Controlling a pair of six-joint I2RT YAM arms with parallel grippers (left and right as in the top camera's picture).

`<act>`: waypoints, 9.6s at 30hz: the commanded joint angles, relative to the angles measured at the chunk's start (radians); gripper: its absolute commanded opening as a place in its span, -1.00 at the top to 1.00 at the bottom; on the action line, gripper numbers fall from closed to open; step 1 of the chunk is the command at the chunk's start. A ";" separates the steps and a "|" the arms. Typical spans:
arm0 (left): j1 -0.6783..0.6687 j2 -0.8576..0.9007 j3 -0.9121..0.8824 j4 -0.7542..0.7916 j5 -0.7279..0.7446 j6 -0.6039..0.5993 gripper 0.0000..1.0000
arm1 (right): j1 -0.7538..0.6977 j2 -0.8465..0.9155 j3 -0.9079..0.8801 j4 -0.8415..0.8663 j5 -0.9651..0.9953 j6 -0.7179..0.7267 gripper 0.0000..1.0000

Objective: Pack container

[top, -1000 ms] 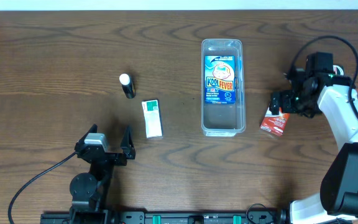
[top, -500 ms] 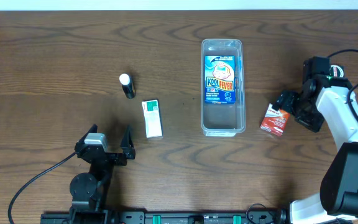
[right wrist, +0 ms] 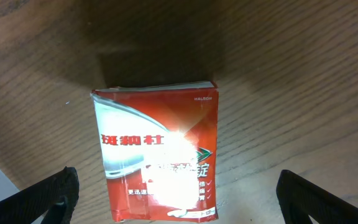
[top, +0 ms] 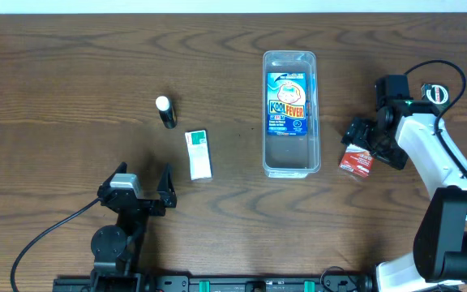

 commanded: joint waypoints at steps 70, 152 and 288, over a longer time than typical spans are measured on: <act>-0.003 -0.005 -0.015 -0.036 0.011 0.016 -0.96 | 0.014 0.149 0.387 -0.230 -0.108 -0.031 -0.35; -0.003 -0.005 -0.015 -0.036 0.011 0.016 -0.96 | -0.311 0.424 1.071 -0.368 -0.040 -0.641 -0.98; -0.003 -0.005 -0.015 -0.036 0.011 0.016 -0.96 | 0.265 0.686 1.331 -0.516 -0.262 -0.323 -0.02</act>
